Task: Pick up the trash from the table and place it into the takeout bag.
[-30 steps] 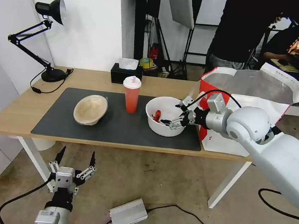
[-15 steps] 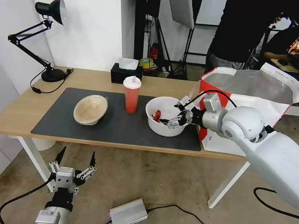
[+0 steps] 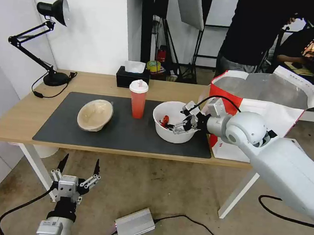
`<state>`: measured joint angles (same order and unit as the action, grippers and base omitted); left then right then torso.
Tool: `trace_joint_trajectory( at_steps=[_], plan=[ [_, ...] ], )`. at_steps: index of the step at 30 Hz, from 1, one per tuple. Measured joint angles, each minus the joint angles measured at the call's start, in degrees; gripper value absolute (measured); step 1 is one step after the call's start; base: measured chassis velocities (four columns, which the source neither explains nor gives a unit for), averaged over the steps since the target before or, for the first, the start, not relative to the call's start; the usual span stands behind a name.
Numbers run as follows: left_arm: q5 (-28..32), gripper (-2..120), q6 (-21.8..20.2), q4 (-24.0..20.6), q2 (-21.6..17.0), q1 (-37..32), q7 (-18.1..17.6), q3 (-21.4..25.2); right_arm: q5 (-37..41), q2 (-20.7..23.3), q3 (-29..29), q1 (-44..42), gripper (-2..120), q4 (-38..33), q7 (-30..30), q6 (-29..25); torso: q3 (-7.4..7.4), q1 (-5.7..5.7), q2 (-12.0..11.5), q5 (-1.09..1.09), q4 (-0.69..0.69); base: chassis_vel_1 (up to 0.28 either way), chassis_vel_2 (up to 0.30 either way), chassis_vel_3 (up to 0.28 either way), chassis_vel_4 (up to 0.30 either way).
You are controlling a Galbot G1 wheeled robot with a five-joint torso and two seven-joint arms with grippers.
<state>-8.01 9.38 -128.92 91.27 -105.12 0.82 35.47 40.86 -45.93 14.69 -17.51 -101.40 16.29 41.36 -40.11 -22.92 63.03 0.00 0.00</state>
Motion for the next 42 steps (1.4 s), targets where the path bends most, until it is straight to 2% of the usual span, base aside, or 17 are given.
trace_joint_trajectory(
  at_steps=[17, 42],
  plan=[
    [0.13, 100, 0.03, -0.01, 0.01, -0.07, -0.04, 0.13, -0.05, -2.92, 3.00, 1.94, 100, 1.29, -2.00, 0.05, 0.01, 0.00, 0.00, 0.00, 0.00, 0.000, 0.000, 0.000, 0.000],
    [0.17, 100, 0.21, -0.11, 0.01, -0.19, -0.06, 0.17, 1.35, -3.58, 1.78, -1.19, 100, 1.23, -5.08, 0.07, 0.00, 0.00, 0.00, 0.00, 0.00, 0.000, 0.000, 0.000, 0.000]
  ],
)
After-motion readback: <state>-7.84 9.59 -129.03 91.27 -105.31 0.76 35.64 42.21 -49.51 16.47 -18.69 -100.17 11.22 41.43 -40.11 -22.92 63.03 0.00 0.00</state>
